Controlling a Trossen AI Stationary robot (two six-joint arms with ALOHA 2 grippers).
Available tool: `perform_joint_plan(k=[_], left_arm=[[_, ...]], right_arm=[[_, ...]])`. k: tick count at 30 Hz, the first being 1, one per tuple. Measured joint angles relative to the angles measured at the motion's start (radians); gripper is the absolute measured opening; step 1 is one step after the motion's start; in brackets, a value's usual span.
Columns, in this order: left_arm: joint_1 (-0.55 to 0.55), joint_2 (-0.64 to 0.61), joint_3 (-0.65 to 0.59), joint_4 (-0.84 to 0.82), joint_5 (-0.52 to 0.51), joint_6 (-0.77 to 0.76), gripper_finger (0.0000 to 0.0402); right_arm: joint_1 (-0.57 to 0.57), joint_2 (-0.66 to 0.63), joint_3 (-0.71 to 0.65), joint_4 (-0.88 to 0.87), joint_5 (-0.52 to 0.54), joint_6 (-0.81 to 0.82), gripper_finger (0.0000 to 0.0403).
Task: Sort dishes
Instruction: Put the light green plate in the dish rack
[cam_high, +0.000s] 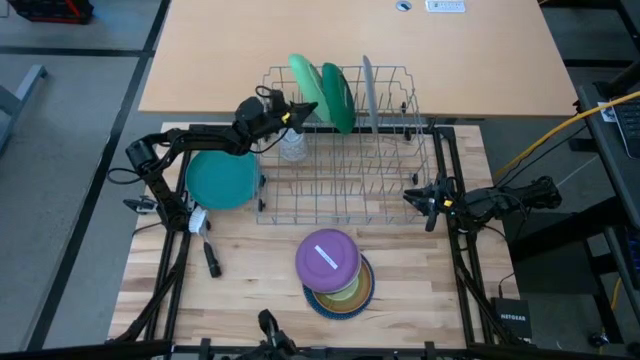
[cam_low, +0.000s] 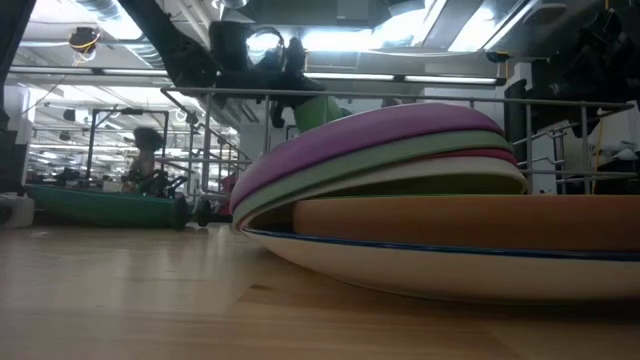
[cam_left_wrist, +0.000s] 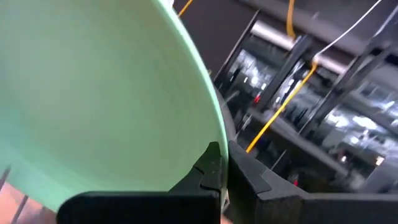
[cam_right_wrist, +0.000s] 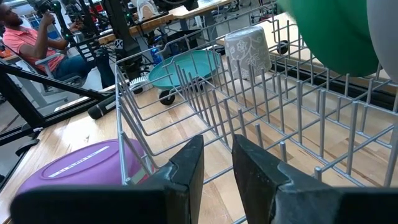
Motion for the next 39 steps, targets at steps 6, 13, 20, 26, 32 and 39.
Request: perform_joint_plan(k=[6,13,20,26,32,39], left_arm=[[0.009,-0.002,0.000,0.029,0.006,-0.010,0.0000],[0.032,-0.002,0.000,0.032,0.059,-0.046,0.0000],[0.057,-0.003,0.000,0.043,0.094,-0.127,0.0000],[0.069,-0.008,0.000,0.043,0.113,-0.142,0.0000],[0.074,-0.027,0.000,0.044,0.120,-0.142,0.0000],[0.079,-0.074,0.000,-0.009,0.122,-0.132,0.0000]], right_arm=[[0.000,0.000,0.000,0.000,0.000,0.000,0.0088],[0.000,0.000,0.000,0.000,0.000,0.000,0.0088],[0.000,0.000,0.000,0.000,0.000,0.000,0.0088],[0.000,0.000,0.000,0.000,0.000,0.000,0.0088],[0.000,0.000,0.000,0.000,0.000,0.000,0.0088],[0.000,0.000,0.000,0.000,0.000,0.000,0.0088]])
